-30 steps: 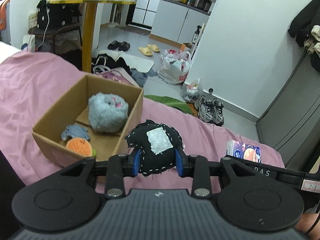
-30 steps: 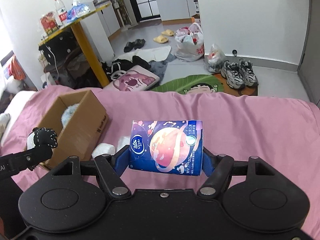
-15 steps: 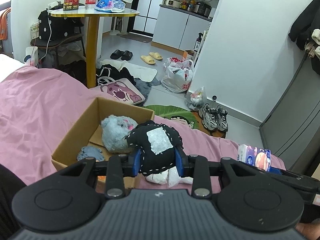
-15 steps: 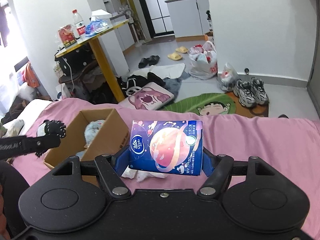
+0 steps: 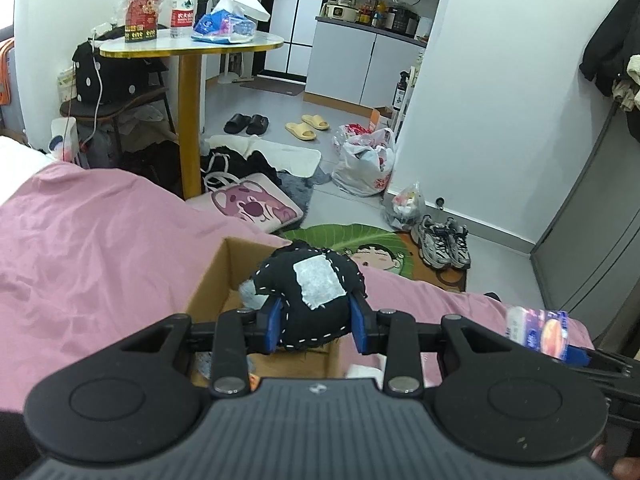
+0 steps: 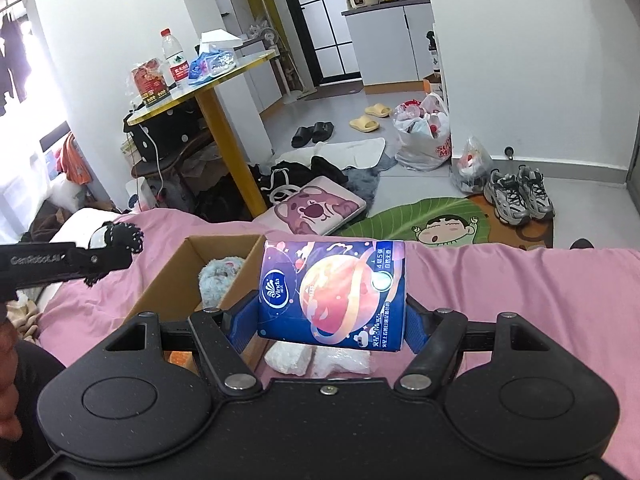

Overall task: Organize soft objects
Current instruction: 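Carry the black plush and tissue pack over the cardboard box with both grippers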

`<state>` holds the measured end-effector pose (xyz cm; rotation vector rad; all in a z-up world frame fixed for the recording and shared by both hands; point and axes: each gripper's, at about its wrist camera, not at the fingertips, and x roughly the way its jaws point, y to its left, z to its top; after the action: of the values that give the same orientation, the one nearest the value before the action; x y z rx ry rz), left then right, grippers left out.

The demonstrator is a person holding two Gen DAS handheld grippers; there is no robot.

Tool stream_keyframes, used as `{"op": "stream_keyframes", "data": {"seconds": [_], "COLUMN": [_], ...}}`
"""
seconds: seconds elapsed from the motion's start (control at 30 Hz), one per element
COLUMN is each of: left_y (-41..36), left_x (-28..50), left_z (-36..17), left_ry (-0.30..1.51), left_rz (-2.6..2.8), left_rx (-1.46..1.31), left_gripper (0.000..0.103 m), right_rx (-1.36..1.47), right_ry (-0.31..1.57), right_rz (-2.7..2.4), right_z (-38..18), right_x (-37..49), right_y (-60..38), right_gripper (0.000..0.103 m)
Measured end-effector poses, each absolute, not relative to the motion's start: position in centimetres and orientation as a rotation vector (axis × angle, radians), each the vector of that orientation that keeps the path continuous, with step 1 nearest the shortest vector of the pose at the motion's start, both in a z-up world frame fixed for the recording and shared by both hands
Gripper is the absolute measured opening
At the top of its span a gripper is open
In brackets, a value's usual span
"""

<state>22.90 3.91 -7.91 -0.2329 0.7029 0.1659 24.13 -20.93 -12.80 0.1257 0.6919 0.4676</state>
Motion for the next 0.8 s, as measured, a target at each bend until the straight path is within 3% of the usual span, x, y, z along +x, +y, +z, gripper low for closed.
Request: {"op": "stream_keyframes", "data": {"seconds": [0.8], "left_y": [11.0], "left_x": [26.8], "left_z": [-12.3], "left_ry": [0.828], "left_rz": [0.131], "left_rx": [-0.300], "left_gripper": [0.034], "right_rx": [0.121], "right_ry": [0.724], "right_rz": [0.485], "right_z": [-12.1], "right_x": [25.0], "right_y": [-12.0], "right_gripper": [0.069]}}
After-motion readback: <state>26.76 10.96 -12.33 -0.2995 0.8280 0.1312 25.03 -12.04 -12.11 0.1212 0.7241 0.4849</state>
